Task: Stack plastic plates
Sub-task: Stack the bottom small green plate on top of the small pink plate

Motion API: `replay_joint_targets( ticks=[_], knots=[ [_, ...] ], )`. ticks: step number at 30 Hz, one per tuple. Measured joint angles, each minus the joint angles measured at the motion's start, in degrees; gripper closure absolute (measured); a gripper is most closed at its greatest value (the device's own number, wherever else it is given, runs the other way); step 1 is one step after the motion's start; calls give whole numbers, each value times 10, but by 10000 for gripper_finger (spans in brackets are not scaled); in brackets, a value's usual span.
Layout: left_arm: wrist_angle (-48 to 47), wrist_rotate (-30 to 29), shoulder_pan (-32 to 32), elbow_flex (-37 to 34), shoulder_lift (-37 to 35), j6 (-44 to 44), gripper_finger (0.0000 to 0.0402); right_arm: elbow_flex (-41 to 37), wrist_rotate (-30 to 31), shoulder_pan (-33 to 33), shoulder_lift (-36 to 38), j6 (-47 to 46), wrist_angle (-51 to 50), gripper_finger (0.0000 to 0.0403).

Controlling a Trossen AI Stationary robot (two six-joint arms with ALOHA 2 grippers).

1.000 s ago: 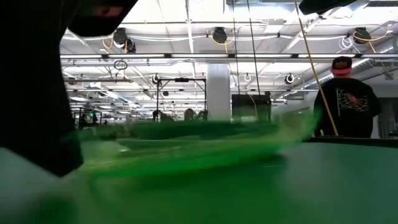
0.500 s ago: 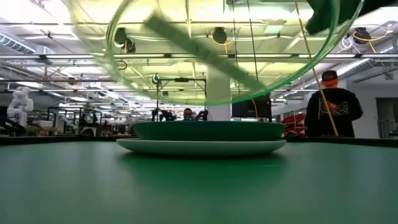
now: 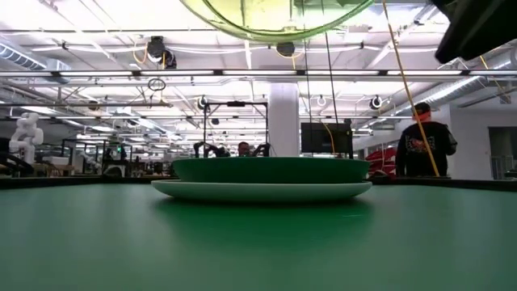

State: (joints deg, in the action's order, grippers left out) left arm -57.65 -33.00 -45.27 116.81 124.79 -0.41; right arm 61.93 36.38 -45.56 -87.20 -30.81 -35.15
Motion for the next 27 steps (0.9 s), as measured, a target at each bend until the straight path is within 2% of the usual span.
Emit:
replay_joint_targets(
  ticks=[9,15,27],
  knots=[
    [-40,-6,14,0,0,-11,396,0,-3,-33,5,-55,-9,305],
    [-74,-6,36,0,0,-8,396,0,-4,-40,5,-57,-13,305],
    [-98,-7,84,0,0,-36,396,0,-4,-41,5,19,-36,305]
  ],
)
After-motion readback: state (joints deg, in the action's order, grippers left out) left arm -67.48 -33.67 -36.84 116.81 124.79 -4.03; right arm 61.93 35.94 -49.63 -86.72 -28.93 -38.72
